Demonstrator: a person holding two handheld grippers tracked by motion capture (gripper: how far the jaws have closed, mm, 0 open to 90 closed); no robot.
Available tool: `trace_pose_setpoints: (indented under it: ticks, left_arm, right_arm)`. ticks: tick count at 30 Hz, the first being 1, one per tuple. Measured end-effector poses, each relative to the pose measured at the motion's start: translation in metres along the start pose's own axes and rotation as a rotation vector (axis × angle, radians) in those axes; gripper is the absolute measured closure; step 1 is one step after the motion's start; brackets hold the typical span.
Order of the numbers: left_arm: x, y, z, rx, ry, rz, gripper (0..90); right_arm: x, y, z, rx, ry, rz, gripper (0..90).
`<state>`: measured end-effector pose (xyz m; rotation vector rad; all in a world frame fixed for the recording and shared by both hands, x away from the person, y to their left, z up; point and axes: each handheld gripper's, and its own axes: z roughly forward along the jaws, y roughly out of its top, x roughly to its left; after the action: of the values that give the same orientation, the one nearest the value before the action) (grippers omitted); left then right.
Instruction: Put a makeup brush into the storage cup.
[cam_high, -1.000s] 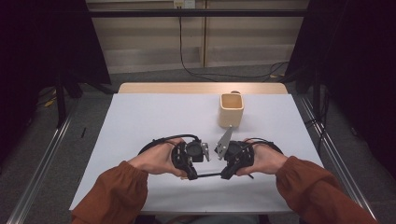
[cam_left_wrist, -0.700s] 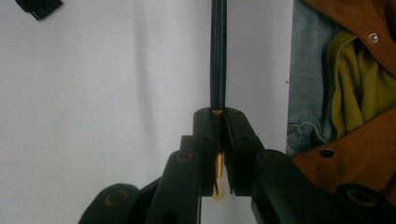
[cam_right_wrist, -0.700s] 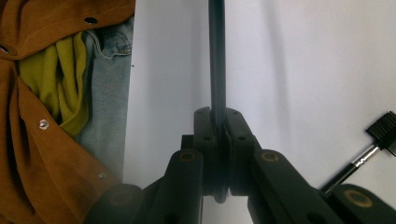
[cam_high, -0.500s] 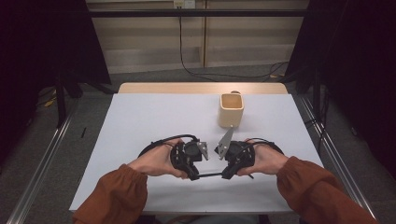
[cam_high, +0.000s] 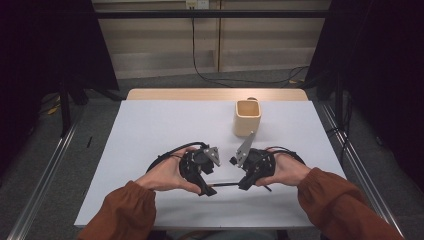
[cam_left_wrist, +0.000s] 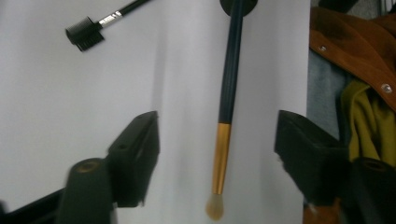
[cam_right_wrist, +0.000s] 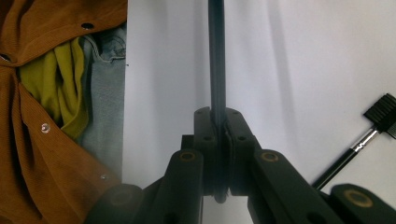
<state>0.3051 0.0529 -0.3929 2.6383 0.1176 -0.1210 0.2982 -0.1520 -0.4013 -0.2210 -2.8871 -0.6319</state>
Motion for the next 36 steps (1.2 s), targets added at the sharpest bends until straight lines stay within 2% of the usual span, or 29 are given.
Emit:
trace_pose_setpoints:
  ticks: [2, 5, 7, 8, 11, 15, 20, 27, 29, 30, 31, 36]
  left_arm:
    - [0.002, -0.002, -0.001, -0.019, 0.022, -0.013, 12.5]
    - [0.004, -0.006, -0.003, -0.067, 0.03, -0.046, 8.2]
    - [0.005, -0.01, -0.005, -0.079, 0.021, -0.033, 6.5]
    - [0.005, -0.012, -0.007, -0.085, 0.007, -0.026, 4.5]
    - [0.006, -0.018, -0.01, -0.121, 0.027, -0.042, 5.2]
    - [0.009, -0.025, -0.015, -0.159, 0.048, -0.073, 5.0]
    - [0.011, -0.033, -0.017, -0.195, 0.125, -0.126, 4.9]
    - [0.007, -0.044, -0.02, -0.231, 0.142, -0.12, 4.4]
    - [0.007, -0.047, -0.023, -0.246, 0.149, -0.126, 4.3]
    - [0.006, -0.048, -0.024, -0.266, 0.15, -0.139, 3.8]
    - [0.006, -0.049, -0.026, -0.274, 0.149, -0.147, 3.8]
    - [0.006, -0.055, -0.034, -0.319, 0.184, -0.171, 3.8]
  right_arm:
    - [0.0, -0.001, 0.0, 0.002, -0.003, 0.001, 85.5]
    - [0.001, -0.002, -0.001, -0.003, -0.008, 0.004, 85.6]
    - [0.001, -0.003, -0.003, -0.011, -0.012, 0.012, 85.5]
    - [0.001, -0.004, -0.004, -0.022, -0.03, 0.01, 85.5]
    - [0.001, -0.008, -0.006, -0.029, -0.042, 0.005, 85.6]
    - [0.002, -0.014, -0.009, -0.046, -0.053, 0.024, 85.5]
    - [0.002, -0.022, -0.012, -0.073, -0.07, 0.048, 85.6]
    - [0.004, -0.038, -0.013, -0.106, -0.094, 0.095, 85.5]
    - [0.004, -0.043, -0.013, -0.114, -0.101, 0.106, 85.5]
    - [0.004, -0.048, -0.014, -0.145, -0.1, 0.121, 85.5]
    - [0.004, -0.048, -0.014, -0.145, -0.1, 0.121, 85.5]
    - [0.006, -0.06, -0.017, -0.192, -0.117, 0.152, 85.5]
